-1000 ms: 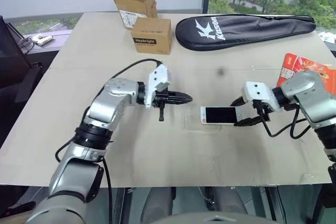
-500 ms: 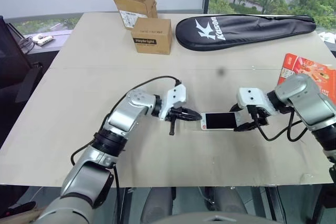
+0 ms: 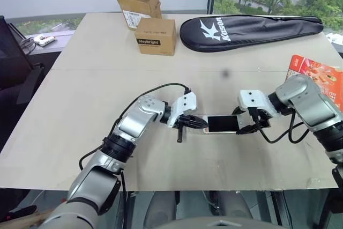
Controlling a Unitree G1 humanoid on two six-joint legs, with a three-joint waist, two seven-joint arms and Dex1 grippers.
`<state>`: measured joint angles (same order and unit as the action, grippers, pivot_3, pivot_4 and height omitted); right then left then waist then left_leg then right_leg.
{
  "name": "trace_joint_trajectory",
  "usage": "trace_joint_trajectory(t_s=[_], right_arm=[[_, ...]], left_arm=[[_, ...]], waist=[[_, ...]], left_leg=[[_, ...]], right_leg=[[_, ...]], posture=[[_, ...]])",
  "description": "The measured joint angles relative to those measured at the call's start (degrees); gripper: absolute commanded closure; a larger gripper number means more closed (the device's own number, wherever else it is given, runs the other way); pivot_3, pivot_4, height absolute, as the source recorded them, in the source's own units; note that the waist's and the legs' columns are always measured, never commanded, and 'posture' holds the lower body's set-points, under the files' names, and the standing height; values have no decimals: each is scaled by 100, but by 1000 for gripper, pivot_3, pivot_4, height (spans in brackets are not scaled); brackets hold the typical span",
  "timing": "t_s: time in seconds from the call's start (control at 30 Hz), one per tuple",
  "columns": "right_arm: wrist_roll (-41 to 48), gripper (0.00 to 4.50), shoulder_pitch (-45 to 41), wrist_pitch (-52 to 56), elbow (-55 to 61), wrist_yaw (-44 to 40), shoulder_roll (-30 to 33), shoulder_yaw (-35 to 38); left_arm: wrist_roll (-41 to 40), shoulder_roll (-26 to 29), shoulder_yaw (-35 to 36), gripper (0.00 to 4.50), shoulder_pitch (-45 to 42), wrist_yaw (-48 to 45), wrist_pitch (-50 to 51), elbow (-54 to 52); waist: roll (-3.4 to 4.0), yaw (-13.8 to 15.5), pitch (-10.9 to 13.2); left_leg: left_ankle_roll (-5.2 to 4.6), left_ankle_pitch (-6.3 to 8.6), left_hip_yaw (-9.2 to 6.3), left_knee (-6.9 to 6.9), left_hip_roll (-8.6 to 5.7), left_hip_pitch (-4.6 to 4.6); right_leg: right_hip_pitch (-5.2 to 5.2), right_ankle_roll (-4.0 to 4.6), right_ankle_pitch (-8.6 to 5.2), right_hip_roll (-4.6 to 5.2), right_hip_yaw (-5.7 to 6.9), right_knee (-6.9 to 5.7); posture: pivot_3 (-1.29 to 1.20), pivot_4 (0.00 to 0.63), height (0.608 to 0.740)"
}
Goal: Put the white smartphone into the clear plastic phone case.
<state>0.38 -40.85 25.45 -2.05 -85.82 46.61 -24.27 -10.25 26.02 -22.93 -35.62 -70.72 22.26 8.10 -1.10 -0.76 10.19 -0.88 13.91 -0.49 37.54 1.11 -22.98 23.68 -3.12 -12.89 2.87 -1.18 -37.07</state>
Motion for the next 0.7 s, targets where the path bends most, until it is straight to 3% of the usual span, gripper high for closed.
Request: trace_joint_trajectory(t_s=[0.6, 0.7], right_arm=[[-95, 1663, -1, -21, -29, 182, -141, -12], [-74, 317, -1, -105, -68, 199, -170, 12]], left_arm=[[197, -6, -35, 4468, 57, -5, -23, 0], [212, -7, -35, 4500, 57, -7, -36, 0]], waist=[[-2, -6, -7], [-2, -9, -7]], left_leg=[[0, 0, 0, 4, 0, 12], [0, 0, 0, 6, 0, 15]], right_leg=[[-4, 0, 0, -1, -2, -15], [-4, 0, -1, -1, -2, -24]], posture=[[0, 150, 740], [0, 150, 740]])
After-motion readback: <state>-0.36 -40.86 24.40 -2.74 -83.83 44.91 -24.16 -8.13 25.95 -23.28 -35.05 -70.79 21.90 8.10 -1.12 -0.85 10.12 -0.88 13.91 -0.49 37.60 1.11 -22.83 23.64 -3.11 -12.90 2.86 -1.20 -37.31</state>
